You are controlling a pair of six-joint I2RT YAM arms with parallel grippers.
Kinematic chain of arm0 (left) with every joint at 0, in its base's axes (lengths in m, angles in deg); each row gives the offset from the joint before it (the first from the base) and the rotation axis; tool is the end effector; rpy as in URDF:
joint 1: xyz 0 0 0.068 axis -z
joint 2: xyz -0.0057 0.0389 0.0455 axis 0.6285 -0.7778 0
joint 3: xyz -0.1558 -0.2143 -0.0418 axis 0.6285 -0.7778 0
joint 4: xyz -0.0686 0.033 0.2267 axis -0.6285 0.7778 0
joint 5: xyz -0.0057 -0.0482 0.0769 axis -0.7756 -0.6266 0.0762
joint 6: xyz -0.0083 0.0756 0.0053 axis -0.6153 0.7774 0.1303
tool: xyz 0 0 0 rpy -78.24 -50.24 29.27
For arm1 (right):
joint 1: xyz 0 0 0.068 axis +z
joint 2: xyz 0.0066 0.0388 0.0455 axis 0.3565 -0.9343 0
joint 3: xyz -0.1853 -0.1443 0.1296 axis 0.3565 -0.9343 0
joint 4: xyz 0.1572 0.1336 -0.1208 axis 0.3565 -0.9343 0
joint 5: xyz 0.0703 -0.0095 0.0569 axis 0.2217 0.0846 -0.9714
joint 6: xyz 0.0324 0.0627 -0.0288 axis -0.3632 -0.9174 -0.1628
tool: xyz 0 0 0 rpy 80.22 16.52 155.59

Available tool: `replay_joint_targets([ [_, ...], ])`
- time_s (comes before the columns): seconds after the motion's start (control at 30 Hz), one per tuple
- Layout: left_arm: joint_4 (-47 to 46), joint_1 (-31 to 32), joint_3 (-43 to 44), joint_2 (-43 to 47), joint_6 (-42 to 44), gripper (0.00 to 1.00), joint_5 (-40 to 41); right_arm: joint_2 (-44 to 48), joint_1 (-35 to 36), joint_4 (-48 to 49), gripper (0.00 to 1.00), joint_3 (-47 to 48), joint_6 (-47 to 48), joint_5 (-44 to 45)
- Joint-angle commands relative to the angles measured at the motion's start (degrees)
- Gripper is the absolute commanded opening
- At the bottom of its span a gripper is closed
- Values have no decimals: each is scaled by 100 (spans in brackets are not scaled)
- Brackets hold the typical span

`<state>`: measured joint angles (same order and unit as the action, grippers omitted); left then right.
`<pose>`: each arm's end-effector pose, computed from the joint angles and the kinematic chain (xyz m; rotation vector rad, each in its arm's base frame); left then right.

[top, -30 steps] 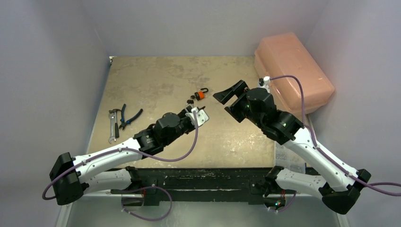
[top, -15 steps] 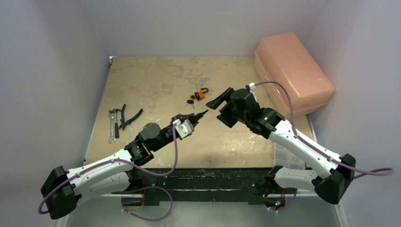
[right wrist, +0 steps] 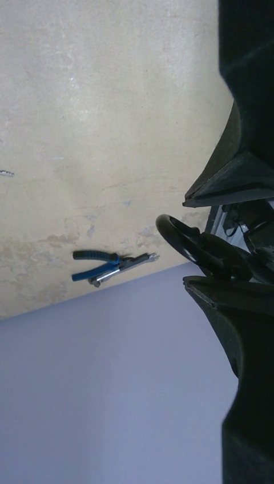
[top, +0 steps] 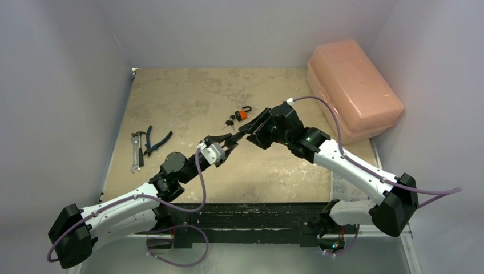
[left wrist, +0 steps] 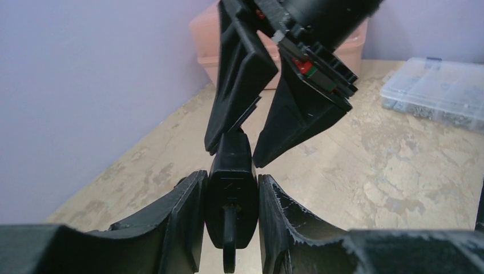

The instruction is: Unlock with the key

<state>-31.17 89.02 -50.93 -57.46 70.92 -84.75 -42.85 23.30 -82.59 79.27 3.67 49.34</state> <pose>0.1326 -0.1624 0.2864 0.8118 1.1951 -0.5223 0.2091 0.1991 0.3052 0.7579 2.2695 1.1334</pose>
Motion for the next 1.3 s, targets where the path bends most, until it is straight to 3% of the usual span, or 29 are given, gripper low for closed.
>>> replay_joint_targets([
  [0.0,-1565,-274,-63,218,-599,0,677,184,-29,354,53,-218,170,-221],
  [0.37,-2153,-614,-188,213,-1449,0,977,397,-33,770,52,-650,401,-69],
  [0.6,-2343,-636,-287,251,-1515,0,520,468,-30,1157,56,-700,718,-55],
  [0.8,-3143,-674,-464,283,-2541,0,-137,1390,-34,3883,61,-1719,3266,136],
  [0.97,-3781,-782,-579,277,-3566,0,-475,2446,-41,5802,75,-2875,5186,-635],
  [1.03,-4037,-882,-576,214,-3994,0,-676,2581,-42,5754,85,-2940,5662,-1192],
  [1.27,-5046,-1258,-459,-137,-5709,0,-1559,2547,-48,5537,86,-2805,6484,-2113],
])
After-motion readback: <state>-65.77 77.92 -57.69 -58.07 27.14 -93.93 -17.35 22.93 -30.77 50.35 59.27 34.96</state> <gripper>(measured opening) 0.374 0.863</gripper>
